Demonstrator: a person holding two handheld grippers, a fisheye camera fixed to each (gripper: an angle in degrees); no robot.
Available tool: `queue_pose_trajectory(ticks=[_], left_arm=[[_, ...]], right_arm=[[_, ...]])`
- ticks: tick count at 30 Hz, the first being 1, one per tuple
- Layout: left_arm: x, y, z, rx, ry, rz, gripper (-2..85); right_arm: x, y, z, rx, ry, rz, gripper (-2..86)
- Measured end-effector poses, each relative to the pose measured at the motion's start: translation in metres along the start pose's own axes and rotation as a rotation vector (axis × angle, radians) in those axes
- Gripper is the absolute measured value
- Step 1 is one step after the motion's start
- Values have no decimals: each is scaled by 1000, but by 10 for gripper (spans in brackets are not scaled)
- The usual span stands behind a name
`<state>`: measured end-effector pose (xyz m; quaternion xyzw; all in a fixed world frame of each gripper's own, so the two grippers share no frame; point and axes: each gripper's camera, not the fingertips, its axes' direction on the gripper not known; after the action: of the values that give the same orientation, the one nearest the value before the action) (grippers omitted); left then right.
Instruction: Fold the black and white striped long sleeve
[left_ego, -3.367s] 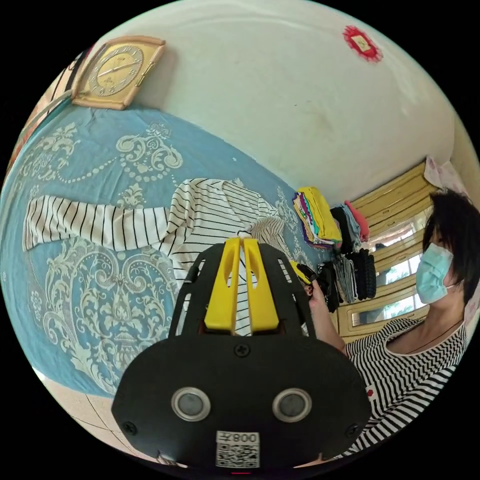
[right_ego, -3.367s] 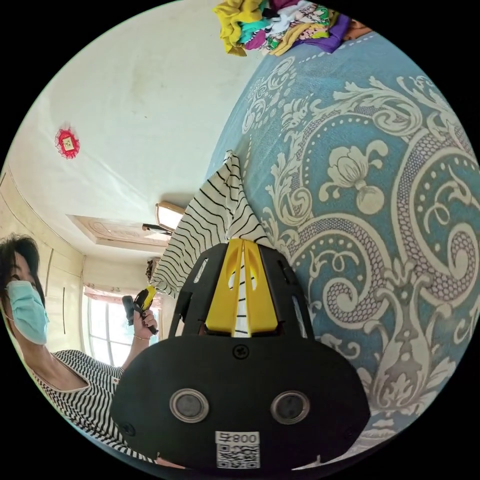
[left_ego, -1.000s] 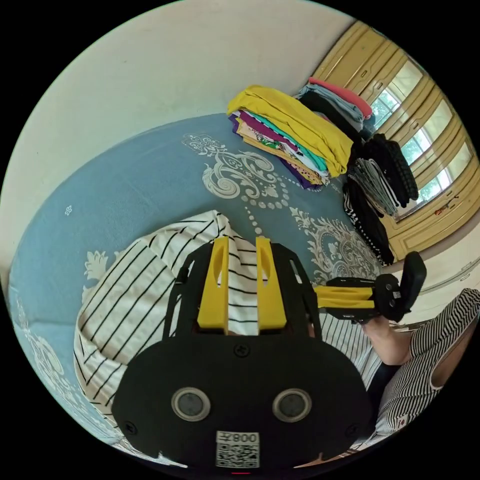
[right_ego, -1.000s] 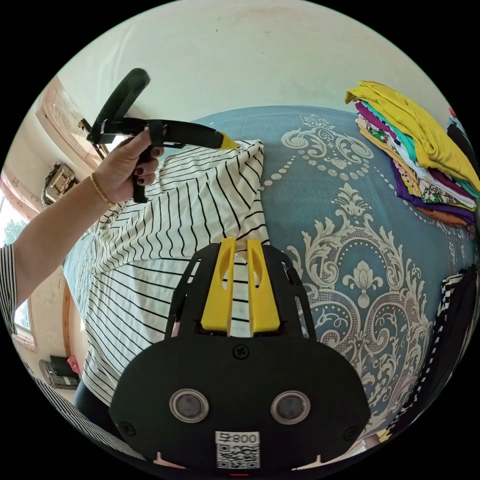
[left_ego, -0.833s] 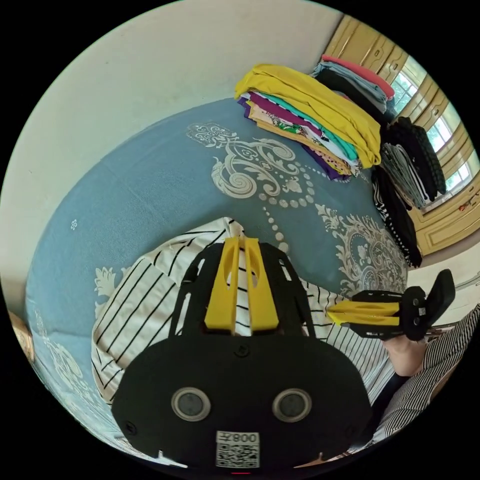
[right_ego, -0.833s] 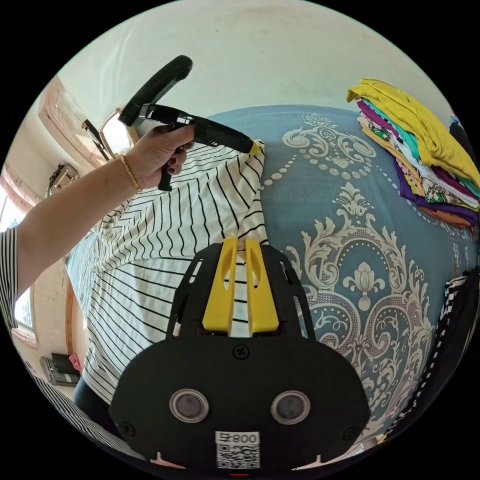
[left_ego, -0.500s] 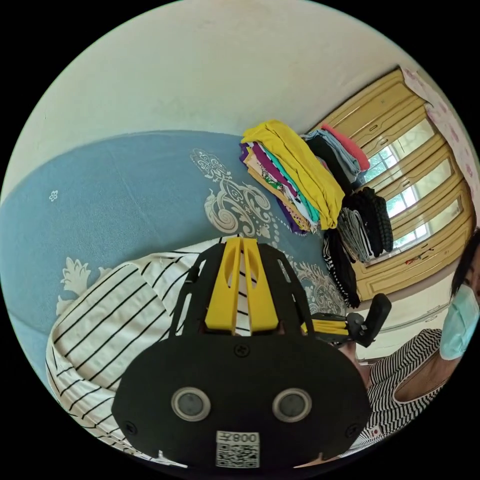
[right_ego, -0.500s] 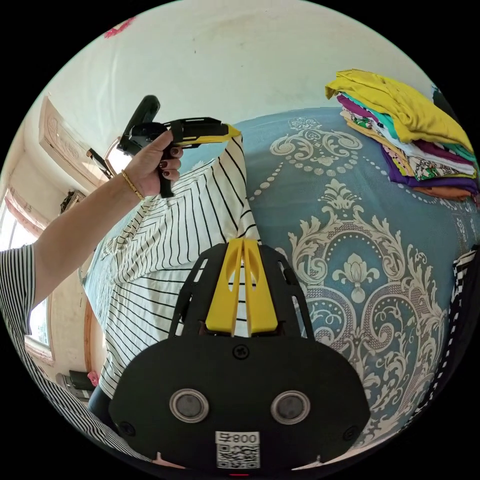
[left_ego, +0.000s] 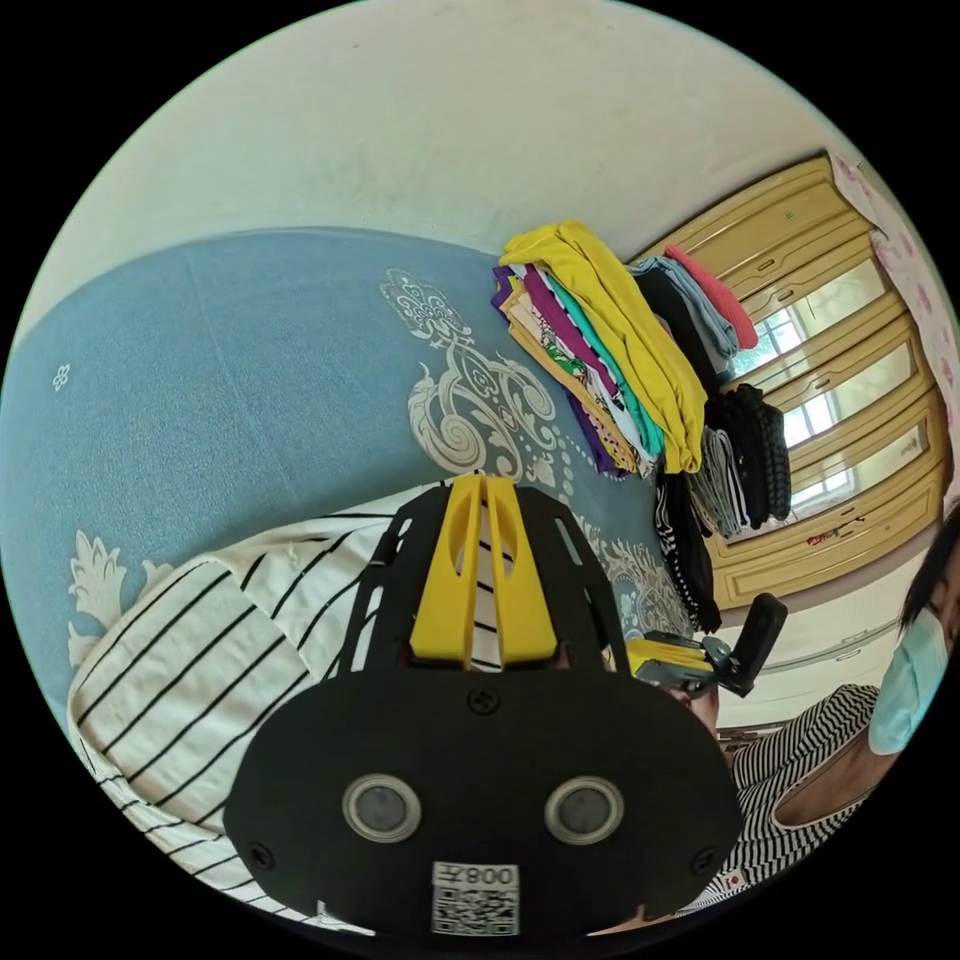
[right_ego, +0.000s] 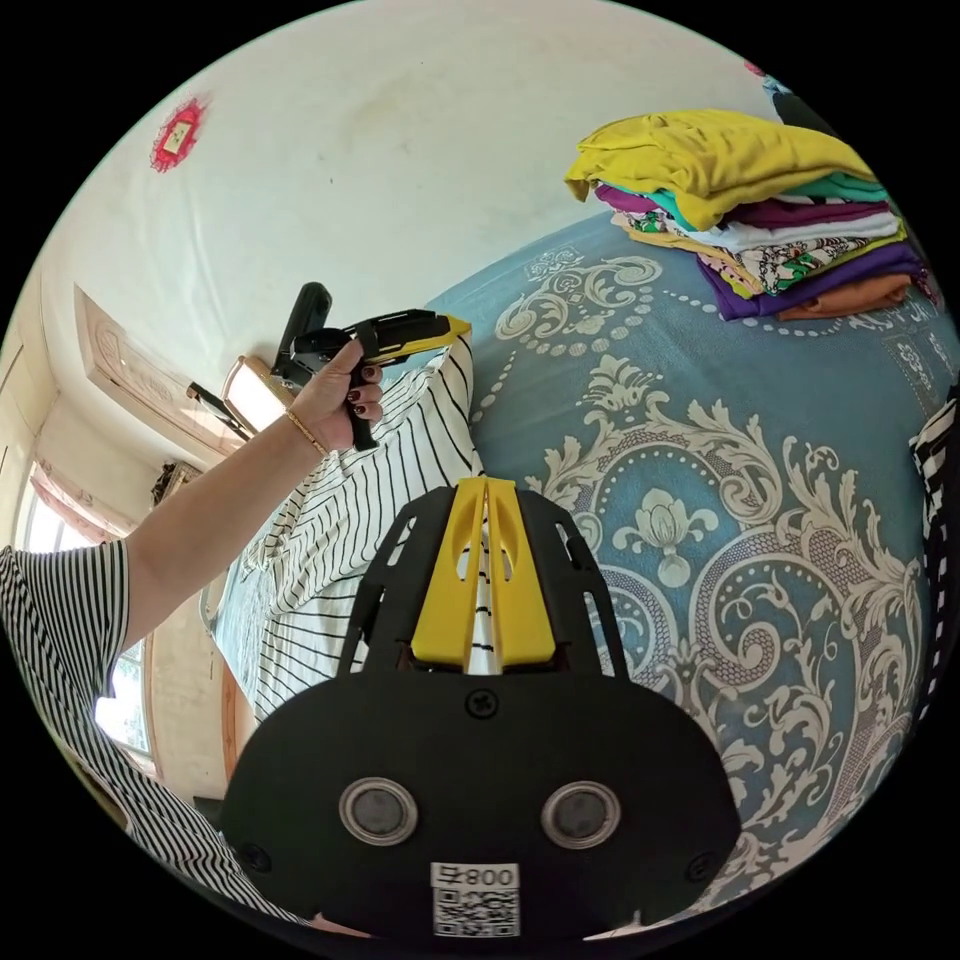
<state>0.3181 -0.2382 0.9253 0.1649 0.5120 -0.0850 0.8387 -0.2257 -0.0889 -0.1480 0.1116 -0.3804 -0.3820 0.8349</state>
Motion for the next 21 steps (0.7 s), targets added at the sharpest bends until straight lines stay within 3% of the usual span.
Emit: queue_pose_trajectory(ticks=[5, 13, 21], left_arm=[[-31, -18, 65, -86, -42, -14, 15], [-56, -27, 65, 14, 22, 60, 57], [-85, -35, 143, -181, -190, 149, 56]], right_arm=[[18, -7, 6, -52, 20, 28, 0], [17, -11, -11, 8, 28, 12, 12], [-25, -16, 13, -56, 111, -147, 54]])
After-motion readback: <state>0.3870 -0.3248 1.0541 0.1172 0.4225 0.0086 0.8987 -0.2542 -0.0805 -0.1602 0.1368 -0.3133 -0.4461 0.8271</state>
